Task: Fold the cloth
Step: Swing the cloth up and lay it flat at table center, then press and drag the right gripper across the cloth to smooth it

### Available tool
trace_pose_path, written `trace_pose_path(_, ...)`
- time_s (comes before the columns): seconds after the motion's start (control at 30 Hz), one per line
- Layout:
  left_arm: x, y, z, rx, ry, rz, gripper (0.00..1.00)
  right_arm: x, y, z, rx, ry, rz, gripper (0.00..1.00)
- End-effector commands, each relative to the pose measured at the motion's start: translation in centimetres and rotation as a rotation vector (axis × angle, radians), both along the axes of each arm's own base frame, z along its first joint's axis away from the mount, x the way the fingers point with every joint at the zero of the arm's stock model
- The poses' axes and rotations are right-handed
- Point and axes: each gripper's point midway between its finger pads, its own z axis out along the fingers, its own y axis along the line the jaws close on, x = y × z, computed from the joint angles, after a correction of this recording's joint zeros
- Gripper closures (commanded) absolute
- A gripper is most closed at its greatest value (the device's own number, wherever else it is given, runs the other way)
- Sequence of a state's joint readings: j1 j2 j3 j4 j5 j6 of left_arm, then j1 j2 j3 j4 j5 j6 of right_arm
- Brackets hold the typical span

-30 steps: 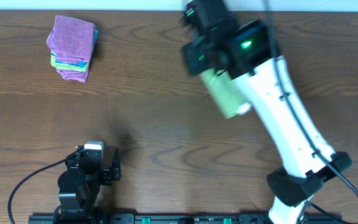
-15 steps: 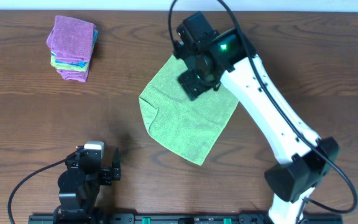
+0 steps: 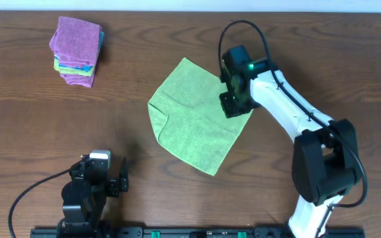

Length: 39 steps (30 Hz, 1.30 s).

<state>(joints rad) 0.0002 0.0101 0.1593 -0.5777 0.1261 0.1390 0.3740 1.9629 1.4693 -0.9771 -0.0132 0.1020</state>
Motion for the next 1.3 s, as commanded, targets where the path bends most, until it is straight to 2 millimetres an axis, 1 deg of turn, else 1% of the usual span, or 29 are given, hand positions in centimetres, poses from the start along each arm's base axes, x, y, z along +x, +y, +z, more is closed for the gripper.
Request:
trace_pose_path(0.0, 0.0, 0.2, -0.2, 0.011, 0.0, 0.003, 0.05, 0.8, -1.3, -1.0, -0.01, -0.026, -0.066, 0.98)
trace_pose_path(0.07, 0.0, 0.2, -0.2, 0.011, 0.0, 0.003, 0.05, 1.7, -1.9, -1.6, -0.017, -0.068, -0.083, 0.98)
trace_pose_path(0.2, 0.0, 0.2, -0.2, 0.011, 0.0, 0.003, 0.05, 2.7, -2.9, -2.4, -0.009, -0.109, -0.111, 0.99)
trace_pose_path(0.27, 0.0, 0.2, -0.2, 0.011, 0.0, 0.003, 0.05, 3.0, -3.4, -2.8, -0.005, -0.122, -0.126, 0.98)
trace_pose_path(0.4, 0.0, 0.2, -0.2, 0.011, 0.0, 0.003, 0.05, 3.0, -4.3, -3.5, -0.002, -0.121, -0.148, 0.98)
trace_pose_path(0.63, 0.0, 0.2, -0.2, 0.011, 0.0, 0.003, 0.05, 3.4, -4.0, -4.6, 0.023, -0.164, -0.148, 0.99)
trace_pose_path(0.9, 0.0, 0.2, -0.2, 0.011, 0.0, 0.003, 0.05, 2.8, -4.2, -5.3, 0.02, -0.152, -0.144, 0.98)
trace_pose_path(1.03, 0.0, 0.2, -0.2, 0.011, 0.0, 0.003, 0.04, 3.3, -4.5, -7.0, 0.006, -0.157, -0.115, 0.99)
trace_pose_path(1.17, 0.0, 0.2, -0.2, 0.011, 0.0, 0.003, 0.05, 4.6, -5.3, -9.8, 0.003, -0.169, -0.142, 0.98)
trace_pose_path(1.27, 0.0, 0.2, -0.2, 0.011, 0.0, 0.003, 0.05, 5.9, -6.6, -12.0, 0.003, -0.193, -0.179, 0.99)
